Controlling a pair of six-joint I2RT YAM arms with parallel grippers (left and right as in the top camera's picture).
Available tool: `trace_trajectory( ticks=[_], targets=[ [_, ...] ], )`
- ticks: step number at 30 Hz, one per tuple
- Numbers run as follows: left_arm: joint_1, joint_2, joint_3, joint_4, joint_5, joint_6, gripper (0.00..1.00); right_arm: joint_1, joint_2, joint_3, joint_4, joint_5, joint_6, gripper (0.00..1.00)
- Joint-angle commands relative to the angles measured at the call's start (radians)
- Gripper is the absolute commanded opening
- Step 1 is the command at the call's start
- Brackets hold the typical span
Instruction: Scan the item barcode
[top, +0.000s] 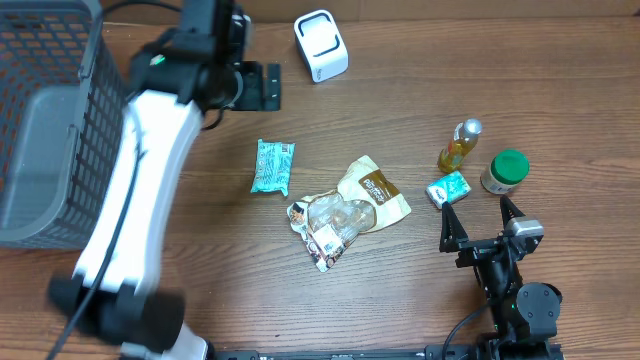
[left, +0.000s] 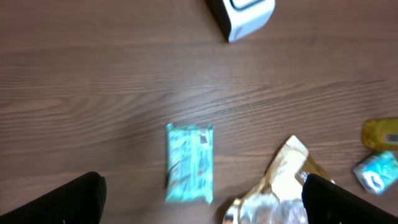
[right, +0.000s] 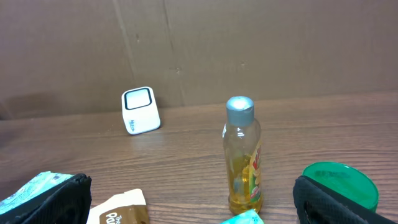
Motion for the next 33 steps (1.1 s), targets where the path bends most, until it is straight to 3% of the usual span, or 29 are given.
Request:
trace_trajectory(
  ticks=[1, 9, 16, 24, 33],
  targets=[
    [-0.005, -0.134, -0.055, -0.014, -0.083, 0.016, 0.99, -0.004, -0.006, -0.01, 0.003, -0.006, 0.0, 1.0],
    [-0.002, -0.447, -0.467, 0.247, -0.137, 0.027, 1.0, -0.003, -0.006, -0.01, 0.003, -0.006, 0.0, 1.0],
    [0.048, -0.704, -0.898, 0.655, -0.093, 0.027, 0.99, -0.004, -0.006, -0.01, 0.003, -0.006, 0.0, 1.0],
    [0.153, -0.961, -1.273, 1.048, 0.008, 0.027, 1.0, -0.004, -0.006, -0.01, 0.003, -0.006, 0.0, 1.0],
    [0.254, -1.26, -1.519, 1.242, 0.058, 0.026, 1.0, -0.004, -0.006, -0.01, 0.003, -0.006, 0.0, 1.0]
  ],
)
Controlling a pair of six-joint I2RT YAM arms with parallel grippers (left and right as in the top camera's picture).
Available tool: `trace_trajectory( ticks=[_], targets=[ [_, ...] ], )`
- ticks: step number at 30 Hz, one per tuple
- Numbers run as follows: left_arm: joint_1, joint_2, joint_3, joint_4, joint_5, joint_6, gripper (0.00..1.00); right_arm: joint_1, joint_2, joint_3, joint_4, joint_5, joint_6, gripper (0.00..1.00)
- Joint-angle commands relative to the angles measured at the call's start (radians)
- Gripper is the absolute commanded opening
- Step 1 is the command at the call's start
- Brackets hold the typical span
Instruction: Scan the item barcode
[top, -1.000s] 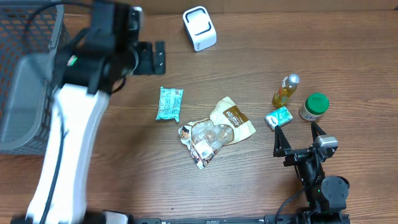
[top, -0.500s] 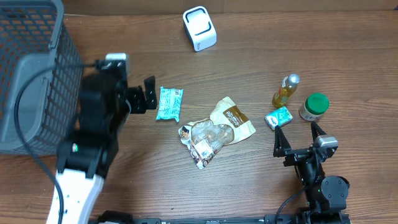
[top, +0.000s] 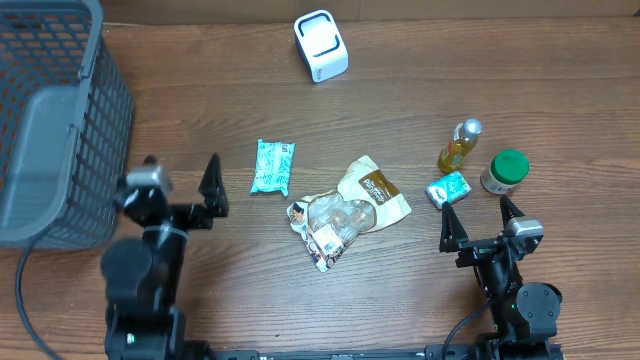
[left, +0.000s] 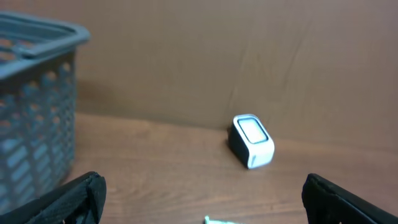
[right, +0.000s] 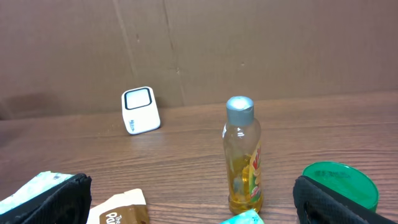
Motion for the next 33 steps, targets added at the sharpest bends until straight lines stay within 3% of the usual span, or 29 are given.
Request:
trace_trajectory(
  ticks=[1, 5, 14, 23, 33],
  targets=[
    [0.056, -0.116, -0.064, 0.014, 0.062, 0.019, 1.0, -0.004, -0.006, -0.01, 0.003, -0.006, 0.0, 1.0],
    [0.104, -0.23, -0.121, 0.013, 0.114, 0.019, 1.0, -0.003, -0.006, -0.01, 0.003, -0.006, 0.0, 1.0],
    [0.1, -0.346, -0.256, 0.025, 0.079, 0.003, 0.99, -0.003, -0.006, -0.01, 0.003, -0.006, 0.0, 1.0],
    [0.098, -0.488, -0.431, 0.182, 0.061, -0.053, 1.0, -0.003, -0.006, -0.01, 0.003, -0.006, 0.0, 1.0],
    [0.039, -0.53, -0.431, -0.062, -0.029, -0.05, 1.0, -0.003, -0.006, -0.01, 0.003, -0.006, 0.0, 1.0]
  ],
)
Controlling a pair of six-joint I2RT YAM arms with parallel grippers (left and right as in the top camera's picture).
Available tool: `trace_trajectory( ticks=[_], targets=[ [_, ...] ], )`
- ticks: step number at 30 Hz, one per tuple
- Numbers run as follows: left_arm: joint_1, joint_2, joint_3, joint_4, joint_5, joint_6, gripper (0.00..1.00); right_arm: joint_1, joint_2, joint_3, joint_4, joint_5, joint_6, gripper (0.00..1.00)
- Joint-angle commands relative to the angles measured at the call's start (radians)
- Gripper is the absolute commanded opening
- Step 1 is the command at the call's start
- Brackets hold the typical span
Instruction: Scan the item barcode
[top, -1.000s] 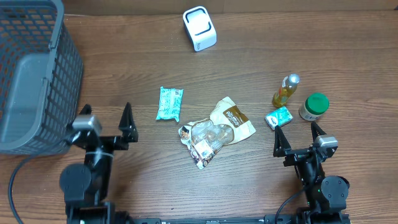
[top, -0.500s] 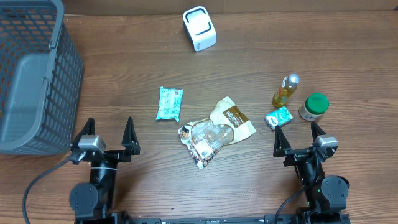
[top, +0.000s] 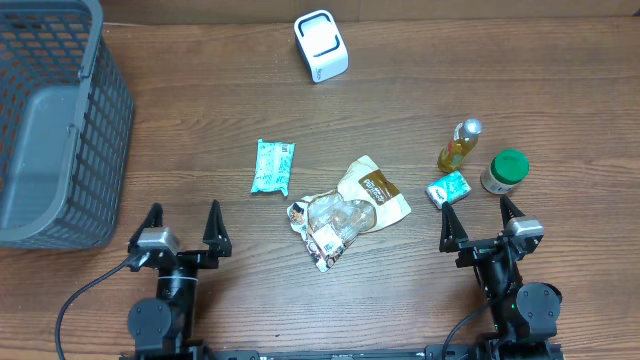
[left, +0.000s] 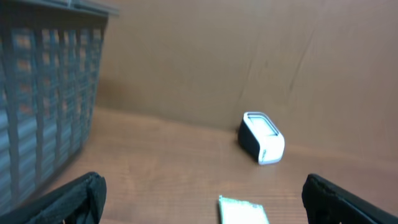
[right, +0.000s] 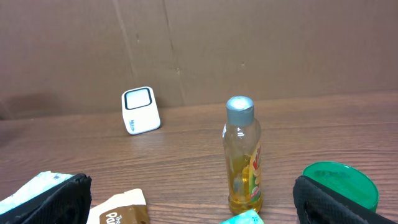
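Observation:
The white barcode scanner (top: 321, 45) stands at the table's far middle, also seen as the scanner (left: 262, 137) and the scanner (right: 140, 110). Items lie mid-table: a teal packet (top: 272, 166), a tan and clear bag heap (top: 346, 209), a yellow bottle (top: 458, 146), a small teal packet (top: 448, 189) and a green-lidded jar (top: 505, 171). My left gripper (top: 181, 231) rests open and empty at the front left. At the front right my right gripper (top: 480, 226) stands open and empty just before the small teal packet.
A grey mesh basket (top: 55, 120) fills the far left of the table. A brown cardboard wall (right: 249, 43) backs the table behind the scanner.
My left arm has drawn back from mid-left of the table to the front left edge, still open. The right arm and all items are unchanged.
First my left arm reached far across the table, its open gripper near the scanner, above the teal packet. Then it stood folded back at the left beside the basket. Now it rests at the front left. The right gripper stayed open and still.

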Motion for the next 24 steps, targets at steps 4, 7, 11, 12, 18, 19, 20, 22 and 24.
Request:
trace_trajectory(
  ticks=[4, 7, 11, 12, 18, 19, 20, 22, 24],
  targets=[
    [-0.019, -0.011, -0.006, -0.126, -0.051, 0.031, 1.0, -0.003, -0.006, -0.01, 0.003, -0.006, 0.0, 1.0],
    [-0.019, -0.011, -0.006, -0.127, -0.052, 0.039, 0.99, -0.003, -0.006, -0.01, 0.003, -0.006, 0.0, 1.0],
    [-0.019, -0.011, -0.006, -0.127, -0.052, 0.039, 0.99, -0.003, -0.006, -0.01, 0.003, -0.006, 0.0, 1.0],
    [-0.019, -0.011, -0.006, -0.127, -0.052, 0.039, 1.0, -0.003, -0.006, -0.01, 0.003, -0.006, 0.0, 1.0],
    [-0.019, -0.011, -0.006, -0.127, -0.052, 0.039, 1.0, -0.004, -0.006, -0.01, 0.003, -0.006, 0.0, 1.0],
    [-0.019, -0.011, -0.006, -0.127, -0.052, 0.039, 1.0, -0.003, -0.006, -0.01, 0.003, -0.006, 0.0, 1.0],
    [-0.019, -0.011, -0.006, -0.127, -0.052, 0.039, 1.0, -0.004, -0.006, -0.01, 0.003, -0.006, 0.0, 1.0],
    [-0.019, -0.011, -0.006, -0.127, -0.052, 0.039, 0.99, -0.003, -0.006, -0.01, 0.003, -0.006, 0.0, 1.0],
    [-0.019, -0.011, -0.006, -0.127, -0.052, 0.039, 0.99, -0.003, -0.006, -0.01, 0.003, -0.006, 0.0, 1.0]
  ],
)
